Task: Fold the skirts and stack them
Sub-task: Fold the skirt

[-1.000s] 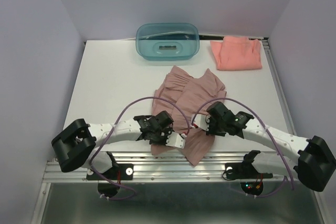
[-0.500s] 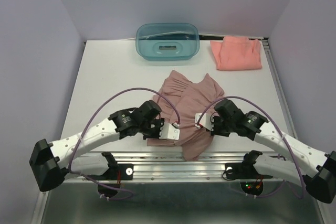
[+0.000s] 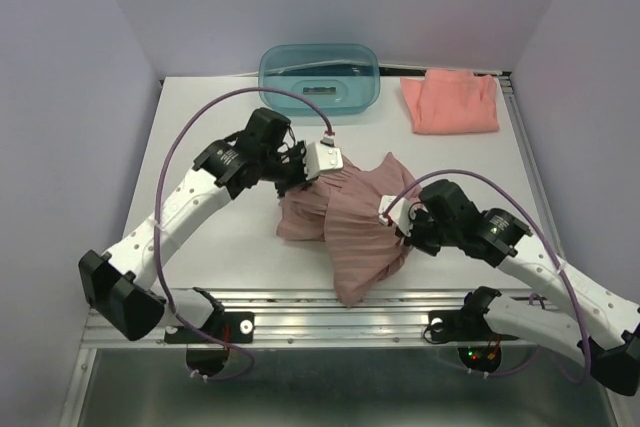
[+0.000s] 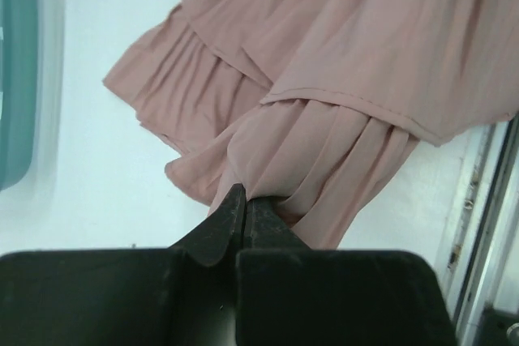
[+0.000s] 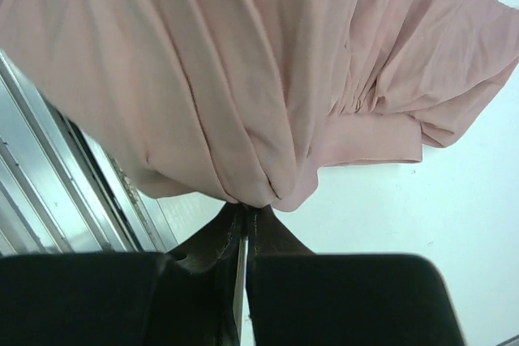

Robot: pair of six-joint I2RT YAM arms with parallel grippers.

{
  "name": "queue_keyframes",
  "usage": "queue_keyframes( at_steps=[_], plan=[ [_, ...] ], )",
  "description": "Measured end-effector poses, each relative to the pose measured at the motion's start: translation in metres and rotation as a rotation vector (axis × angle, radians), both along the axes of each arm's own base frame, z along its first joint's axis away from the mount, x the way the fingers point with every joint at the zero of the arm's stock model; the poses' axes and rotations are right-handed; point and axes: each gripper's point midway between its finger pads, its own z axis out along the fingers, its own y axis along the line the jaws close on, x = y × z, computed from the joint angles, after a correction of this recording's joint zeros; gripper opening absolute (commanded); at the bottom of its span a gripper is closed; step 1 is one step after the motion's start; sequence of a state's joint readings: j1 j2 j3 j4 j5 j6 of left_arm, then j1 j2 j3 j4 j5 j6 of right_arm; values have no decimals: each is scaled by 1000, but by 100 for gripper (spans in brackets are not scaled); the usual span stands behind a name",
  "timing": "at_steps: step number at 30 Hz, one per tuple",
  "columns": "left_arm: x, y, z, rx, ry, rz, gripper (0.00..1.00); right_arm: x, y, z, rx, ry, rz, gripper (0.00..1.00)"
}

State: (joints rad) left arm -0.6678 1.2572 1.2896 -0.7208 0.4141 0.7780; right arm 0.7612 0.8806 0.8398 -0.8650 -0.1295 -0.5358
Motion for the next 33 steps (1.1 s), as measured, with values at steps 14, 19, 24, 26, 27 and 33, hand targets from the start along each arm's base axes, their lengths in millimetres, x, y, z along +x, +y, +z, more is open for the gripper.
queue_keyframes(
  at_steps=[14,19,24,26,27,33],
  plan=[
    [95,-27,25,-85,34,48,0,82,-29,19,113,220,-214,1],
    [113,-36,16,-92,52,64,0,102,-41,4,145,345,-211,3],
    [152,-55,-11,-96,78,101,1,107,-44,-25,156,502,-181,6],
    [165,-61,-26,-89,90,114,2,114,-47,-39,165,556,-190,6],
    [171,-64,-36,-85,96,125,2,117,-48,-43,170,576,-195,6],
    [209,-71,-101,-52,145,210,16,153,-63,-77,206,685,-244,9]
  ],
)
